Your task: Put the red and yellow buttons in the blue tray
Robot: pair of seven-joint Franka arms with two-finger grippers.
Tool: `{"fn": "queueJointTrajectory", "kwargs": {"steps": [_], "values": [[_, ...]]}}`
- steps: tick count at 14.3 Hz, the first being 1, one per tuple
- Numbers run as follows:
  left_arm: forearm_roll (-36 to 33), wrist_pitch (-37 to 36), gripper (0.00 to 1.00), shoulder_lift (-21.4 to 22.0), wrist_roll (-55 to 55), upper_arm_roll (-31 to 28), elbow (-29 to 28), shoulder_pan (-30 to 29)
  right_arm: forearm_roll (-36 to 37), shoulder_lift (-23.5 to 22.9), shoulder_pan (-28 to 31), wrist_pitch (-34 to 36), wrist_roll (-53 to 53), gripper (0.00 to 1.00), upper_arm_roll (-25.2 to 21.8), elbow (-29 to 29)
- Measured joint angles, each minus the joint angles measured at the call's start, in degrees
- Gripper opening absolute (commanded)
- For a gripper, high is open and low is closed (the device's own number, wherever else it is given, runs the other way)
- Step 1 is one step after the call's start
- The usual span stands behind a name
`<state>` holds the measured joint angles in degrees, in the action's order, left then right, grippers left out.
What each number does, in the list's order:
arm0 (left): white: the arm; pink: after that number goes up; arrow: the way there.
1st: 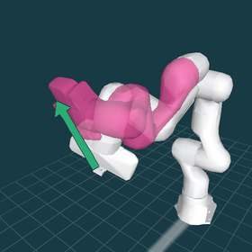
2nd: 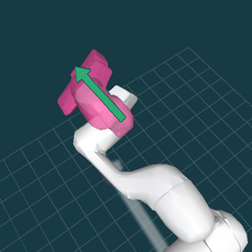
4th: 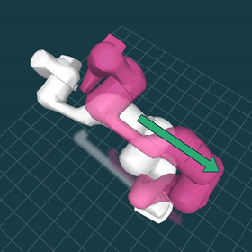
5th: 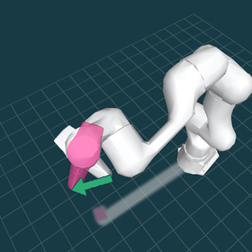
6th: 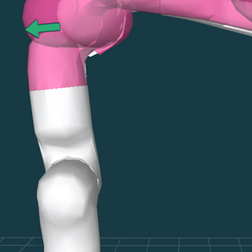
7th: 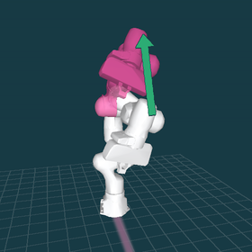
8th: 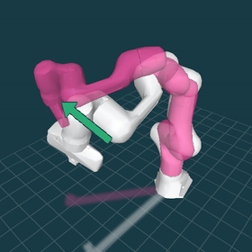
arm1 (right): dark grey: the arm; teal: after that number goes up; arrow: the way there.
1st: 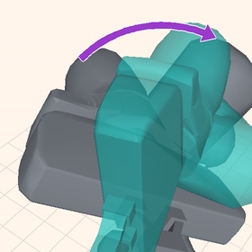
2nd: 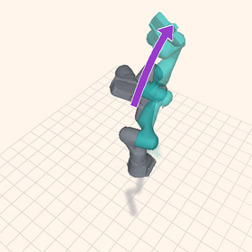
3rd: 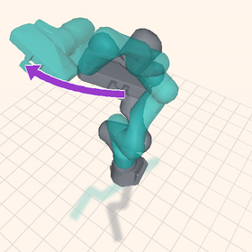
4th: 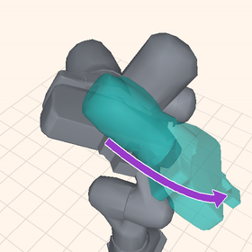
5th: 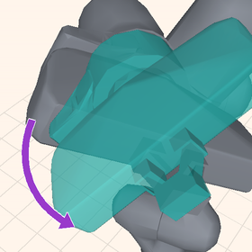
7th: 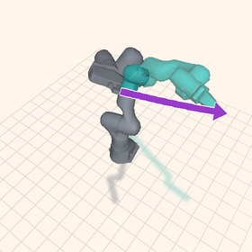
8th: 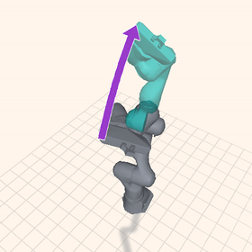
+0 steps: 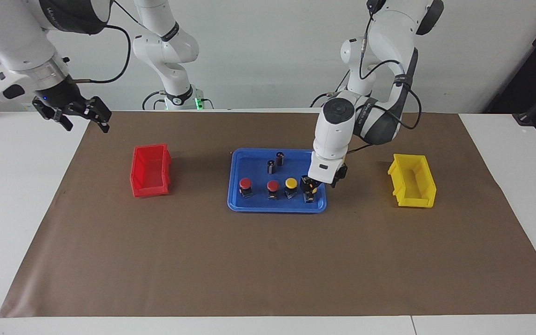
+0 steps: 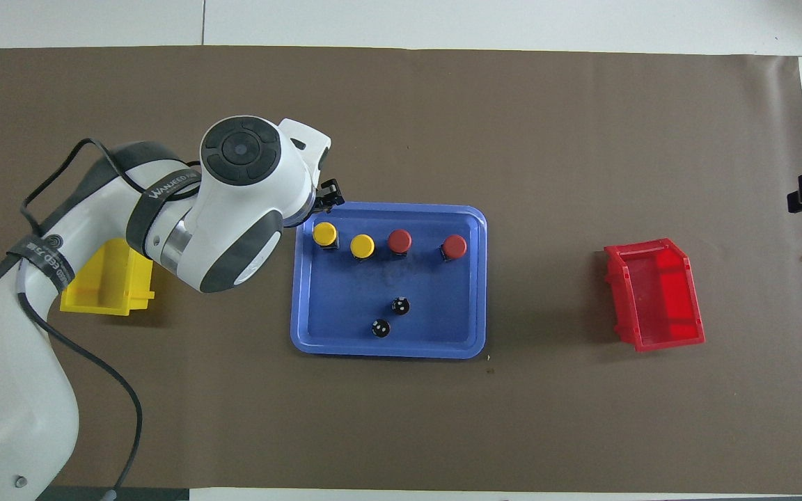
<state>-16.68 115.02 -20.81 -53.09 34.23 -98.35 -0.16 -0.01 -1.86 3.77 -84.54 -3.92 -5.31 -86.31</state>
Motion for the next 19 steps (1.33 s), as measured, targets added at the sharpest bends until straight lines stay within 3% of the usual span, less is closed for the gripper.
{"fn": "queueJointTrajectory", "kwargs": {"steps": [5,12,15,19], "values": [[3.01,-7.22,1.0,6.59,13.03,-6.81,1.69,0.18,0.01,1.54,0.12,-0.21,-0.07,1.0,0.37,-2.16],[14.23,-17.5,1.0,19.67,39.72,-26.32,1.71,3.47,0.01,1.61,0.08,-1.51,-0.07,1.0,0.78,-3.66],[14.35,-22.16,1.0,22.15,49.23,-29.6,1.68,3.78,0.02,1.61,0.11,-1.51,-0.07,1.0,0.77,-3.83],[17.17,-23.48,1.0,23.43,53.29,-33.02,1.77,3.87,0.02,1.64,0.1,-1.51,-0.07,1.0,0.78,-3.89]]}}
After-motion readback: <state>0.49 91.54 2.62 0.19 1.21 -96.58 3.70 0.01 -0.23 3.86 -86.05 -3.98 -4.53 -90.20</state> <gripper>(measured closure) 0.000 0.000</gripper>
